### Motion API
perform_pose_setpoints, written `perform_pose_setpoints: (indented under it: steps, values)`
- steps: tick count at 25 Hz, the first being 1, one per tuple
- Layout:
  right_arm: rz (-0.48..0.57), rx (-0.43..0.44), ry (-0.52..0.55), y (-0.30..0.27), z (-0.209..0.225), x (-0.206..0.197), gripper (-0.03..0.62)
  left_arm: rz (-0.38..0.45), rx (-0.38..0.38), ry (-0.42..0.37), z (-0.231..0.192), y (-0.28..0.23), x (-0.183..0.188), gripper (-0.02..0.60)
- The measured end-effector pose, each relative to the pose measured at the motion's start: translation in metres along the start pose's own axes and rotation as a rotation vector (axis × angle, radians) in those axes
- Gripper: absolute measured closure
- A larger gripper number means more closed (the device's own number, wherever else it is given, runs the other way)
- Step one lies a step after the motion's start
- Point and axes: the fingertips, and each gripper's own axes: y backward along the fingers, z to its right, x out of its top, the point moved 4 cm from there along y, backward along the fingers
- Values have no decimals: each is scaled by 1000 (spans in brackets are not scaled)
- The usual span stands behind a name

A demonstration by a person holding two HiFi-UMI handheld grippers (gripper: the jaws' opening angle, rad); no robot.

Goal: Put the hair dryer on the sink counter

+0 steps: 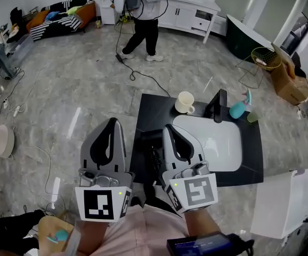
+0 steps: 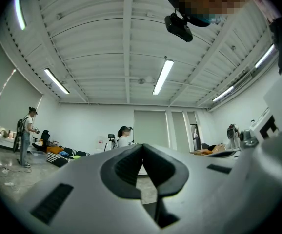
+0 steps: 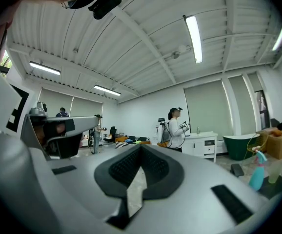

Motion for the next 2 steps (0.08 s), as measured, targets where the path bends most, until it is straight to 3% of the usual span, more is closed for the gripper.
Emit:
perform_pose_setpoints:
  steps: [2]
  values:
    - [1,-1,-1,-1,0,0,595,2,2,0,-1,0,-1,572]
